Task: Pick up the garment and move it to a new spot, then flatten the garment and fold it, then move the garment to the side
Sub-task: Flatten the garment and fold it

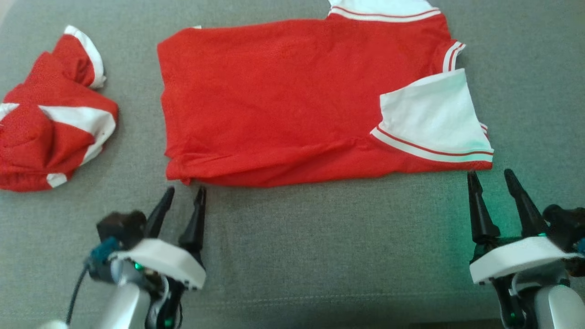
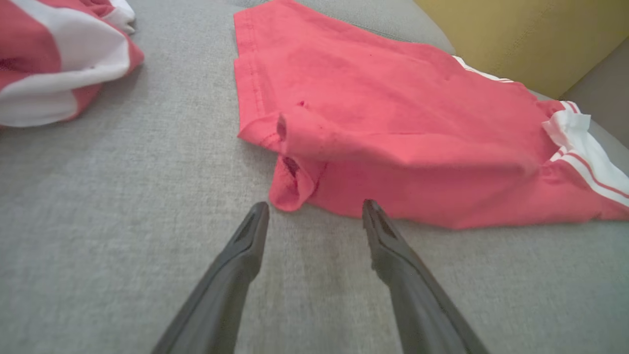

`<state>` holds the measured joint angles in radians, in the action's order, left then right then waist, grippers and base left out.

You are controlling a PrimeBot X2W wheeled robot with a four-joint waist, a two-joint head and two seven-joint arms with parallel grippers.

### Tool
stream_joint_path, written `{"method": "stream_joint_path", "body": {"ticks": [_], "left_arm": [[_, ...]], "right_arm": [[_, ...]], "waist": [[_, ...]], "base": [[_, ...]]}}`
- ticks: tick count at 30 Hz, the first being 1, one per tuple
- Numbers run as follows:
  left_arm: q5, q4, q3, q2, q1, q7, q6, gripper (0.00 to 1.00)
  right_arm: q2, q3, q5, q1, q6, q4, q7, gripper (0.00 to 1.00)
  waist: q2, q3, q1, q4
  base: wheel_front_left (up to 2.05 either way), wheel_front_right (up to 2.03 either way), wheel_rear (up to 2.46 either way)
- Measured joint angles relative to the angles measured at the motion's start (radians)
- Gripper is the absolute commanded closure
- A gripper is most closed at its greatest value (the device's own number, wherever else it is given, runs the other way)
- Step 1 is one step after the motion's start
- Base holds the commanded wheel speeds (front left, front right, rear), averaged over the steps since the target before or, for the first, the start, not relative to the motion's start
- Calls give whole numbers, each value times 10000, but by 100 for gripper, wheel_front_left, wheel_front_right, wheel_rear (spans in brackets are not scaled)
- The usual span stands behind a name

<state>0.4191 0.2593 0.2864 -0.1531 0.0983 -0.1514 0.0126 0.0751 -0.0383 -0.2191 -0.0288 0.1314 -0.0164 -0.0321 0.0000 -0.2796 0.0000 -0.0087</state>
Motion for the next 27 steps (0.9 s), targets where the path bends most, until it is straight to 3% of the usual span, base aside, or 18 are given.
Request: {"method": "stream_joint_path", "body": {"ticks": [20, 22, 23, 24, 25, 27], "left_arm": [[1016, 1584, -144, 56, 1771, 284, 692, 0], [1114, 1580, -121, 46, 1795, 389, 771, 72], [1133, 1578, -121, 31, 1818, 401, 798, 100], [1172, 1582, -121, 4, 1846, 453, 844, 100], [1210, 1593, -113, -23, 1898, 541, 846, 100], [1208, 1569, -71, -44, 1936, 616, 874, 100]], "right_arm": [[297, -499, -813, 1760, 0, 1950, -1110, 0], [297, -560, -938, 1966, 0, 2107, -1264, 0], [299, -571, -1062, 2092, 0, 2226, -1419, 28], [311, -558, -1160, 2197, 0, 2311, -1507, 28], [311, -560, -1271, 2295, 0, 2360, -1528, 100], [336, -545, -1452, 2450, 0, 2406, -1605, 100]], "waist": [[0, -897, 0, 44], [0, -941, 0, 51], [0, -960, 0, 55], [0, -974, 0, 59], [0, -982, 0, 72], [0, -989, 0, 111]], "base": [[0, 0, 0], [0, 0, 0], [0, 0, 0], [0, 0, 0], [0, 0, 0], [0, 0, 0]]}}
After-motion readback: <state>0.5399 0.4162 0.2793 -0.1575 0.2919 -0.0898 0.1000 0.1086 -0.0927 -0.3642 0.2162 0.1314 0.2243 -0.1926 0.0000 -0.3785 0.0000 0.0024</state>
